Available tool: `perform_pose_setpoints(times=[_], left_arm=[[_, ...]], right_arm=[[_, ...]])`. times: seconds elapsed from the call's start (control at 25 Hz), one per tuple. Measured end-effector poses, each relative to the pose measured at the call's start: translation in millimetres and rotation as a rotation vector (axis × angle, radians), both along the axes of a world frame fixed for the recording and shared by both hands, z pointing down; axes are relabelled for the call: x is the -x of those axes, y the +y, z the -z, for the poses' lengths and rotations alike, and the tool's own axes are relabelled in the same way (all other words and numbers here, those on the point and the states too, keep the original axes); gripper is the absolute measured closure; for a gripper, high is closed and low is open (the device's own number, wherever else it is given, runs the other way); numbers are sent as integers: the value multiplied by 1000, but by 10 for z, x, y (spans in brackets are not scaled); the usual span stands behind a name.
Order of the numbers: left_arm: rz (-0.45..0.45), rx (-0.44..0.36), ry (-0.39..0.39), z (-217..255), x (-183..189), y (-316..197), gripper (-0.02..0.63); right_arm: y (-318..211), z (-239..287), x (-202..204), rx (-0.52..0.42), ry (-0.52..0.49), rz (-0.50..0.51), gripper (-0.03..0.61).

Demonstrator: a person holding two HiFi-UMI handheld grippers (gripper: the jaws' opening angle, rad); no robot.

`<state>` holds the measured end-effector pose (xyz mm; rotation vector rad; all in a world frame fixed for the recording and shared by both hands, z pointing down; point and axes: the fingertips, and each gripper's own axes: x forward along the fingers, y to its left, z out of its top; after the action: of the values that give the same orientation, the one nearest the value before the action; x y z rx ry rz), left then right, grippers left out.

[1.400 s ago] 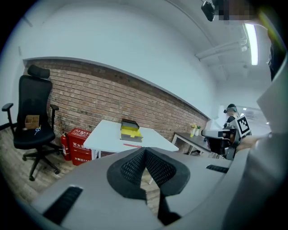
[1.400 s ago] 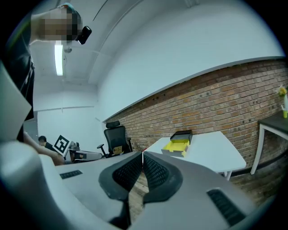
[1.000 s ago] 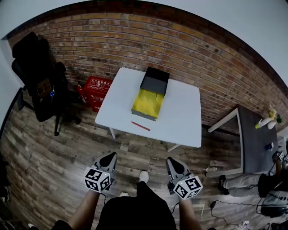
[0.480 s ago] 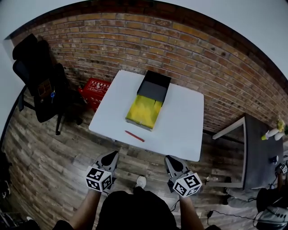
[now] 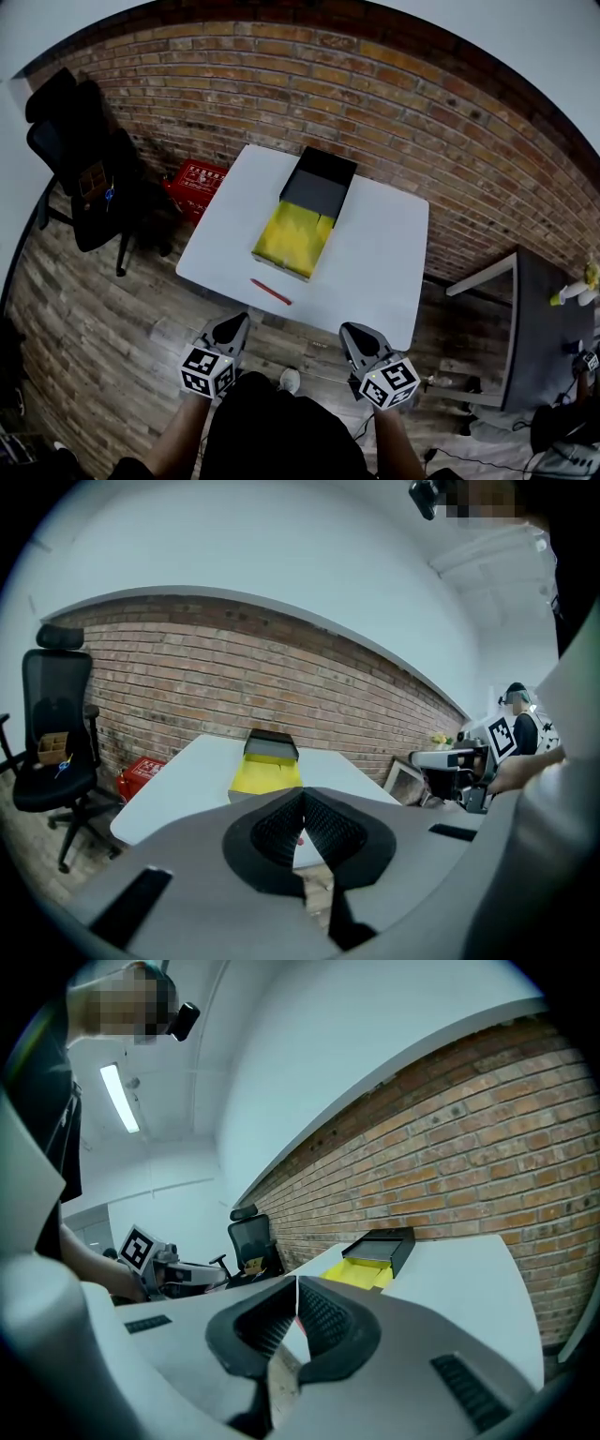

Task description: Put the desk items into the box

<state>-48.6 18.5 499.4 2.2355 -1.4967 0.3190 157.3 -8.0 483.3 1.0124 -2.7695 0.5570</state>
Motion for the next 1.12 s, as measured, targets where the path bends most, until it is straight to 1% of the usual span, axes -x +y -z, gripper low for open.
perform_pose_setpoints(times=[0.16,0.24,0.36,0.56,0.64,0.8,0.92,1.12], left_arm=[[-2,5,-15,-22,11,-113,600],[-25,14,-37,-58,-6,-170,600],[-97,27,-98,-150,-56,-269,600],[-259,48,-253,-438,-133,-509,600],[-315,57,-294,-549,-164,-597,598],[-382,84,-333,-744,-167,-758,598],[-433,89,-351,-820,-195,-841,600],[-547,109,-402,-1037,-196,-909,600]], right_arm=[[-70,-27,40,10,-14,17,557],[-93,-45,73,30,-30,22,557],[-121,-65,153,41,-30,35,556],[-220,-142,269,32,18,42,556],[-224,-196,319,41,35,43,557],[-256,-358,448,63,78,52,557],[-323,-414,552,74,93,53,557],[-502,-438,733,77,113,45,557]])
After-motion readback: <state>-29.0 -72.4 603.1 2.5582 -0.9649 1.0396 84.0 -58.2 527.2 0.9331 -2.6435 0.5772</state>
